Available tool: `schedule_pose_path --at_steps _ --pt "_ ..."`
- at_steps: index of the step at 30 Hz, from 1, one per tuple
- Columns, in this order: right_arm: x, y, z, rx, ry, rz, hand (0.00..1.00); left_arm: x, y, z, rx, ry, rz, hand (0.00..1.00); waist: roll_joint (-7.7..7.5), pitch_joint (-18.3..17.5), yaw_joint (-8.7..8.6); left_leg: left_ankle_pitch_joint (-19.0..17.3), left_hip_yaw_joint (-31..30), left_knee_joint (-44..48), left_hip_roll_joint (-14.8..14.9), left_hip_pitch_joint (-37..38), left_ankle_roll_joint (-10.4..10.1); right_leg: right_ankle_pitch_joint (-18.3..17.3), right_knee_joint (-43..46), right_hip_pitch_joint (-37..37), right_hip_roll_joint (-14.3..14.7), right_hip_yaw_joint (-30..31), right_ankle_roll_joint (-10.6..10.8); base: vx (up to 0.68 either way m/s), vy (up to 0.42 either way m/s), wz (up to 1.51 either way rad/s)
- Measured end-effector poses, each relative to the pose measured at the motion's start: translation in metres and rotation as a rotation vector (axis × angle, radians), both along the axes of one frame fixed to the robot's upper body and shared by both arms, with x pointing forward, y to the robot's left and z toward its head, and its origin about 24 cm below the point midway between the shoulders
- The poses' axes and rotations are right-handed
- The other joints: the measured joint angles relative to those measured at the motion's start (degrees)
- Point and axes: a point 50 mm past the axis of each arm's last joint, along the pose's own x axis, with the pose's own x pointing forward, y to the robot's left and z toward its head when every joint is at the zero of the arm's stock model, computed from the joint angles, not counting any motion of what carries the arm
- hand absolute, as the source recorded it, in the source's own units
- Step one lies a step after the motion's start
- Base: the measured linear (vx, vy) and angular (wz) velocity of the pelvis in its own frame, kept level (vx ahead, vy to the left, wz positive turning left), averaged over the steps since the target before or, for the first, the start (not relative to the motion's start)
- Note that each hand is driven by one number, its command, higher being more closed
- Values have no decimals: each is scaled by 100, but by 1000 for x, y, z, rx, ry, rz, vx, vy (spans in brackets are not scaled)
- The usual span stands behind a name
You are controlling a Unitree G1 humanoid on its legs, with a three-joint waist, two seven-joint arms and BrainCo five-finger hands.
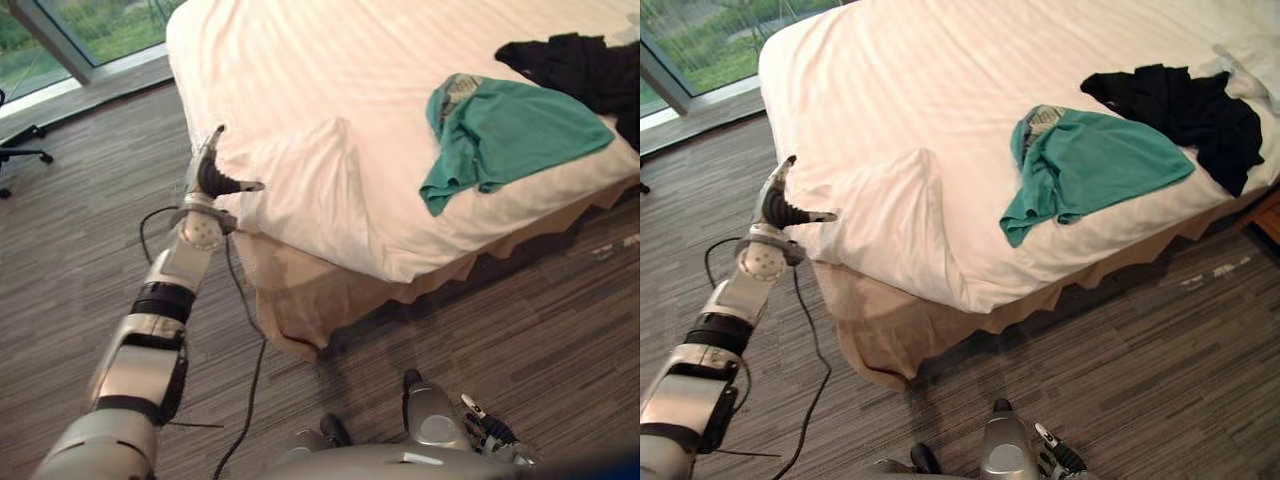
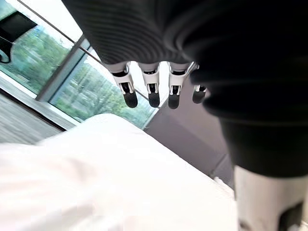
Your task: Tidy the bed and pick cloth on bed and put in laundry
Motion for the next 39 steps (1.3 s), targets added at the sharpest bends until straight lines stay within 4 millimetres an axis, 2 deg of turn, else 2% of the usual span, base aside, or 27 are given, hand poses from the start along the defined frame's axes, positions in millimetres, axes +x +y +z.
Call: schedule_pose_path --at_steps 5,6,7,8,10,11,14,15,17,18,19,25,29,33,35,39 --pt "10 11 4 -2 -46 33 0 4 -14 3 -23 9 -4 0 -28 18 73 -431 322 784 275 -244 12 -183 464 -235 1 101 -6 -50 -18 -13" --pt "12 11 5 -8 -54 40 0 7 -21 10 -30 -3 -15 0 -63 40 122 -524 369 1009 323 -376 40 -209 594 -360 -24 138 10 -104 19 -4" --pt "16 10 7 -12 -65 41 0 11 -32 18 -30 -13 -35 0 -163 111 161 -623 391 1310 407 -610 72 -221 752 -539 -42 143 18 -120 18 4" --pt "22 12 9 -11 -82 44 0 13 -35 22 -25 -21 -44 0 -164 119 168 -668 393 1491 467 -767 102 -221 823 -656 -47 140 18 -123 5 13" --pt "44 19 16 12 -158 34 0 18 -44 38 -11 -42 -43 0 -302 221 181 -830 392 2045 682 -1410 182 -218 1025 -1179 -26 130 16 -178 -30 11" --pt "63 24 23 36 -229 20 0 22 -48 49 -9 -63 -25 0 -384 327 251 -917 374 2384 841 -1841 241 -176 1153 -1571 24 131 -3 -208 -49 -1" --pt "110 37 49 101 -430 -34 0 30 -66 68 -40 -89 16 0 -477 844 307 -1034 200 3135 1173 -2813 356 -53 1468 -2364 119 63 -53 -177 -51 5" --pt "115 38 53 111 -455 -47 0 31 -68 71 -40 -94 25 0 -484 940 301 -1060 200 3245 1228 -2911 372 -51 1530 -2454 127 57 -56 -134 -39 6" --pt "125 39 61 135 -519 -78 0 32 -72 89 -33 -172 52 0 -469 1041 336 -1144 164 3582 1383 -3296 403 -53 1756 -2826 181 71 -60 -93 -29 -5" --pt "132 39 67 143 -560 -95 0 33 -75 107 -38 -218 63 0 -460 1096 344 -1157 129 3752 1442 -3502 417 -55 1880 -3010 186 74 -65 -69 -26 2" --pt "141 40 73 159 -604 -112 0 34 -76 119 -42 -248 73 100 -440 1231 321 -1196 64 3875 1481 -3583 449 -62 1952 -3067 199 63 -77 -83 -25 2" --pt "165 46 92 244 -740 -169 0 31 -77 143 -41 -369 148 100 -459 1270 324 -1355 -84 4407 1696 -4247 544 -126 2408 -3722 290 75 -178 -106 -41 0" --pt "164 46 91 246 -750 -163 0 29 -66 147 -61 -391 187 100 -460 1271 306 -1396 -96 4490 1774 -4264 498 -142 2428 -3726 303 43 -185 -74 -13 -5" --pt "155 47 84 232 -726 -145 0 31 -62 132 -46 -325 169 100 -467 1280 306 -1393 -42 4371 1796 -3818 503 -95 2253 -3261 325 15 -195 -2 33 -6" --pt "149 48 80 215 -704 -120 0 33 -61 120 -32 -253 123 100 -475 1276 321 -1381 59 4157 1702 -3428 511 -84 2100 -2911 288 39 -177 44 66 -2" --pt "147 49 78 198 -694 -81 0 33 -59 120 26 -214 60 100 -477 1270 380 -1301 176 3794 1505 -3046 506 -50 1843 -2573 196 72 -126 46 58 3"
